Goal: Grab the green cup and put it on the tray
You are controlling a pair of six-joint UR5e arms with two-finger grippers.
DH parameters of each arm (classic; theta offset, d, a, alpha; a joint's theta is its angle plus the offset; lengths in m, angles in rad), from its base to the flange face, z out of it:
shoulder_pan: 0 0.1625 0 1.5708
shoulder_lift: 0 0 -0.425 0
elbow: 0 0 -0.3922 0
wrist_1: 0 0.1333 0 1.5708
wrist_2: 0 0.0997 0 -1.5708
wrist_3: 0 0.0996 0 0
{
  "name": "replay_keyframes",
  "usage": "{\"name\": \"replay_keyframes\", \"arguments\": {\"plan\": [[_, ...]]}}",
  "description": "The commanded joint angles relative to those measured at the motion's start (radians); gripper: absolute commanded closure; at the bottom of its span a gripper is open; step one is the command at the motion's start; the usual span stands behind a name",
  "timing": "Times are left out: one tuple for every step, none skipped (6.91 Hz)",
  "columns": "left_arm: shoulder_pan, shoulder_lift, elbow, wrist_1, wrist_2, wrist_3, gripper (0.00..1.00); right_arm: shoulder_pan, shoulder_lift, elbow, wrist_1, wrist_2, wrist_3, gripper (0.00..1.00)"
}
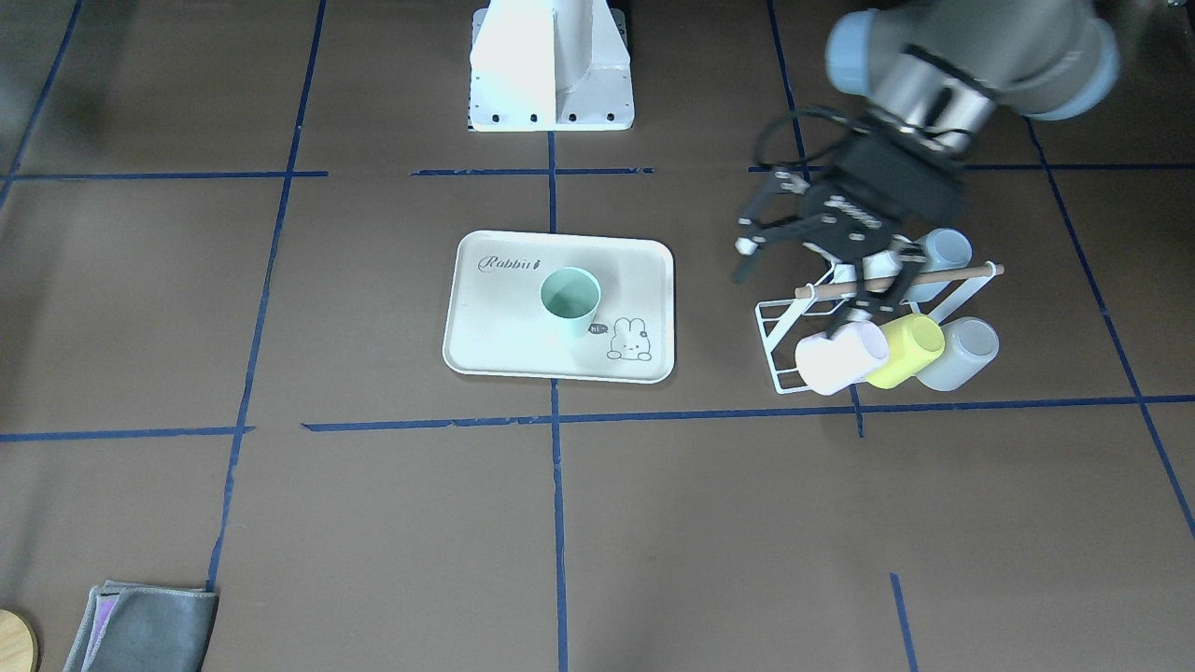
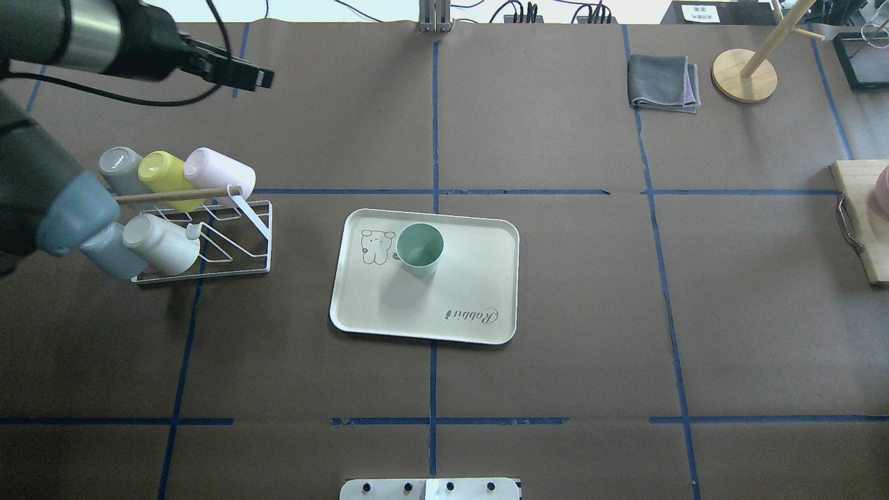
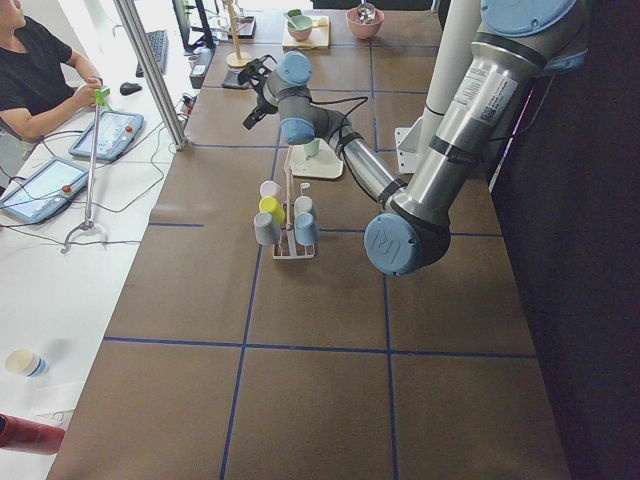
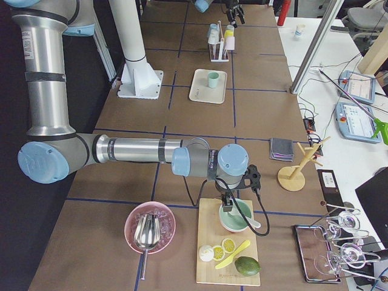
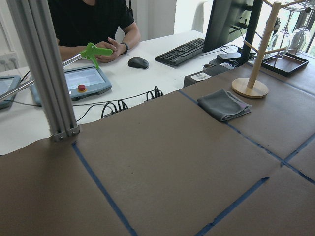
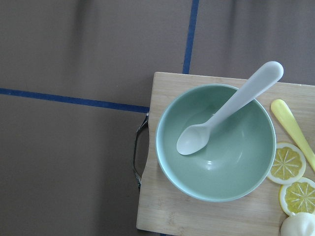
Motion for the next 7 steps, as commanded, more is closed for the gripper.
{"name": "replay_keyframes", "arguments": {"plan": [[-0.237, 0.152, 0.017, 0.111, -0.265, 0.166, 0.0, 0.0, 0.0, -0.005, 0.016, 0.0, 0.002, 0.0], [-0.306, 0.229, 0.019, 0.172, -0.296, 0.326, 0.0, 0.0, 0.0, 0.004, 0.018, 0.001, 0.002, 0.0], [-0.376, 0.292, 0.022, 0.285, -0.292, 0.467, 0.0, 0.0, 0.001, 0.004, 0.016, 0.003, 0.005, 0.0], [-0.424, 0.32, 0.037, 0.432, -0.289, 0.603, 0.0, 0.0, 0.0, 0.019, 0.016, 0.009, 0.009, 0.0], [-0.472, 0.329, 0.045, 0.561, -0.28, 0.689, 0.0, 0.0, -0.003, 0.025, 0.016, 0.007, 0.009, 0.0], [-0.521, 0.39, 0.069, 0.635, -0.266, 0.752, 0.0, 0.0, -0.005, 0.024, 0.016, 0.006, 0.007, 0.0], [-0.523, 0.467, 0.061, 0.636, -0.265, 0.754, 0.0, 0.0, -0.005, 0.025, 0.016, 0.006, 0.007, 0.0]]}}
